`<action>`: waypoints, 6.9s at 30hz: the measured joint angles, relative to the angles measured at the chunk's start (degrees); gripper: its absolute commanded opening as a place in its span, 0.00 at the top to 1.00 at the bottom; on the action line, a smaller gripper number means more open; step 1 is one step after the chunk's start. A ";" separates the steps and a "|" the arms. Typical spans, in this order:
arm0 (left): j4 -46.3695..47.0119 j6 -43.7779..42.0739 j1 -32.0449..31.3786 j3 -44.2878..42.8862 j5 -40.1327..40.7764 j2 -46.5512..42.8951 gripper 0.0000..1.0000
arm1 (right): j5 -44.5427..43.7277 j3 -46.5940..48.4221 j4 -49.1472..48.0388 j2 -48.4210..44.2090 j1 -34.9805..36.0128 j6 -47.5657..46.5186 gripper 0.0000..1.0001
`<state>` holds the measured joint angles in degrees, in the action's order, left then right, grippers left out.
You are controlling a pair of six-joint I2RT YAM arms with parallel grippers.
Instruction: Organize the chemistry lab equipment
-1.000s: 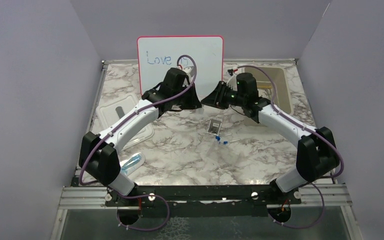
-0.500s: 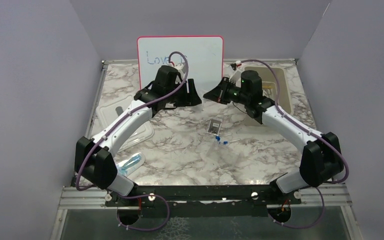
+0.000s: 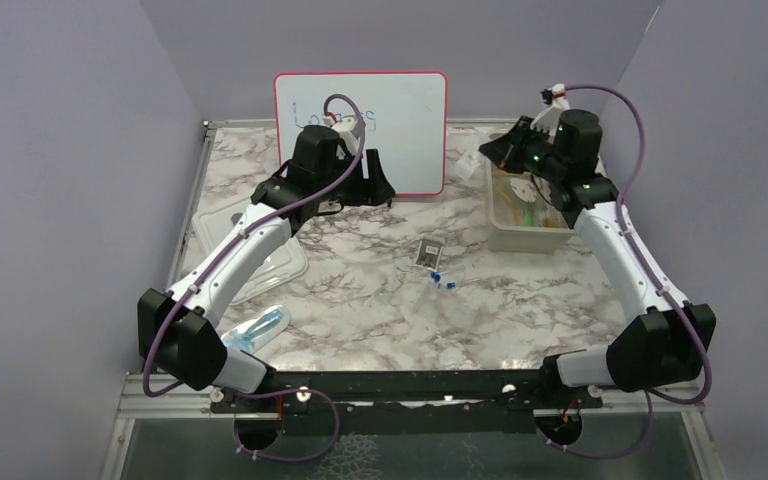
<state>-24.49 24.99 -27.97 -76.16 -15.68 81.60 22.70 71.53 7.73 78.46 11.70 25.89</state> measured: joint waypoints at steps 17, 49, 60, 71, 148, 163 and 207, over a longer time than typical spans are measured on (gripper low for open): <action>-0.02 -2.36 0.00 -1.53 -0.81 6.73 0.32 | -15.19 -4.96 5.40 0.87 -15.15 4.68 0.99; -0.04 -3.15 0.00 -8.48 -2.58 15.85 0.24 | -24.83 -12.09 15.54 0.87 -15.15 6.84 0.57; -0.28 -1.77 0.00 -5.64 -2.62 15.85 0.20 | -28.09 4.07 23.56 1.07 -4.50 0.87 0.54; -1.88 1.95 0.17 3.02 1.27 12.33 0.38 | -29.20 6.38 24.46 11.28 18.53 0.66 0.54; 3.80 4.11 4.35 8.79 -3.48 4.57 0.37 | -31.36 7.87 16.61 3.85 3.74 -0.61 0.98; 3.98 4.09 4.35 8.79 -5.57 4.83 0.36 | -37.46 -3.87 23.76 6.27 -5.68 9.11 0.95; -0.13 3.06 4.35 8.92 2.89 4.81 0.24 | -28.44 3.19 32.00 -0.02 18.45 -3.91 0.54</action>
<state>-24.62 28.05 -23.62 -67.24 -12.80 86.41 -5.74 74.72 39.72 78.43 30.15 21.98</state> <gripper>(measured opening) 0.767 0.463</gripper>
